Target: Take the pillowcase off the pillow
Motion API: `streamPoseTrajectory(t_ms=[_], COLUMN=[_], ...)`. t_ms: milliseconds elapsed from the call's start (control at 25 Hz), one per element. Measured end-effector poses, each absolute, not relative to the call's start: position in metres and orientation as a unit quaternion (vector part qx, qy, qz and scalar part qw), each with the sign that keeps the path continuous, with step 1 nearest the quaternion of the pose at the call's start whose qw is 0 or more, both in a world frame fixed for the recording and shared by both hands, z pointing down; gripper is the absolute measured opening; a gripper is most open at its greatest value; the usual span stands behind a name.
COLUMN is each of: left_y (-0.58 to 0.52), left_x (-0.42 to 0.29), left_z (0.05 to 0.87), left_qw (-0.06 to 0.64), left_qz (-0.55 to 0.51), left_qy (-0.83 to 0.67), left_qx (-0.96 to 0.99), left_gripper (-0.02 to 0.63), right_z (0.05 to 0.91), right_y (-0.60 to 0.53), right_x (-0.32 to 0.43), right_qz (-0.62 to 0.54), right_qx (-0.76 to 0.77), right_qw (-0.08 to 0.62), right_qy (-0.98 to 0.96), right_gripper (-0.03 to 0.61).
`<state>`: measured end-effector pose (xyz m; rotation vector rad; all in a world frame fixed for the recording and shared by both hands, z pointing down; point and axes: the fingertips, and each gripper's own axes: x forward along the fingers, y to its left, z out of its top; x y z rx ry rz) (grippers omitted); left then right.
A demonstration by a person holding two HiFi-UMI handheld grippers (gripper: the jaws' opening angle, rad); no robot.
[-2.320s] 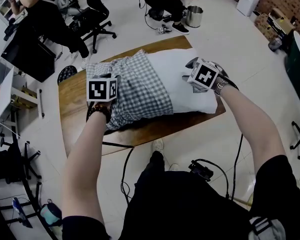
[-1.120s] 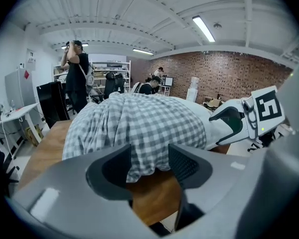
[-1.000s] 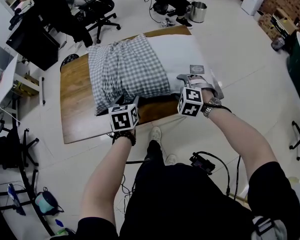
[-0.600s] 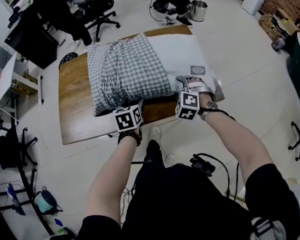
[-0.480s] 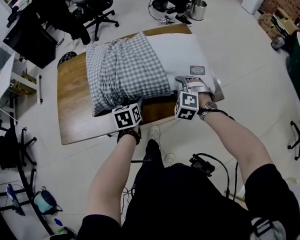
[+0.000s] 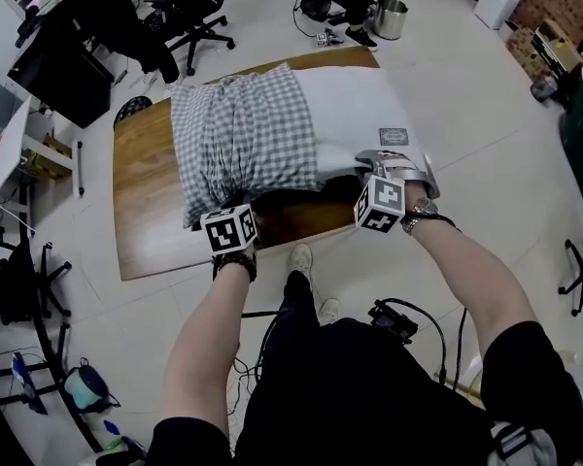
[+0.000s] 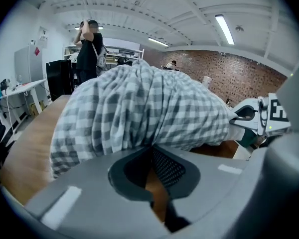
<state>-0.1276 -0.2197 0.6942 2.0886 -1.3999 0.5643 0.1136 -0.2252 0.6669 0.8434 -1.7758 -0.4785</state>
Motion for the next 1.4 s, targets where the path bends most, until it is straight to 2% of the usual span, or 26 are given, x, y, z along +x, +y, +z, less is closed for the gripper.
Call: streamPoseTrajectory(t_ms=[720,920,960,1080,1200,1400], left_y=[-0.224,-0.219,-0.216,-0.205,-0.193,-0.177], left_x=[-0.227,-0.225,-0.222,-0.217,-0.216,-0.219], left_z=[0.674,0.679,0.681,0.681,0.671,0.650], left_qw=[0.309,0.316,0.321,0.334,0.331,0.306], left_qz=[0.162,0.174,0.179,0.184,0.181,0.176], left_qy=[-0.580,-0.574,-0.569,-0.554,-0.548,-0.547], left_qx=[0.736,0.735,0.736,0.740,0.747,0.759], left_gripper=[0.004,0.006,0.008,0.049,0.066,0.066], right_z=[0.652,0.658,0.659,0.658,0.653,0.637], right_y=[-0.219,-0.212,-0.209,-0.201,-0.188,-0.162], right_x=[0.148,0.138,0.134,0.124,0.122,0.101], right_qz=[-0.189,-0.174,-0.171,-0.165,-0.150,-0.171], right_qx=[0.368,0.358,0.351,0.330,0.322,0.308], right_qw=[0.529,0.527,0.522,0.510,0.495,0.469], right_qy=[-0.741,-0.751,-0.758,-0.778,-0.793,-0.810], right_gripper=[0.014,0.019,0.028,0.120,0.166,0.175])
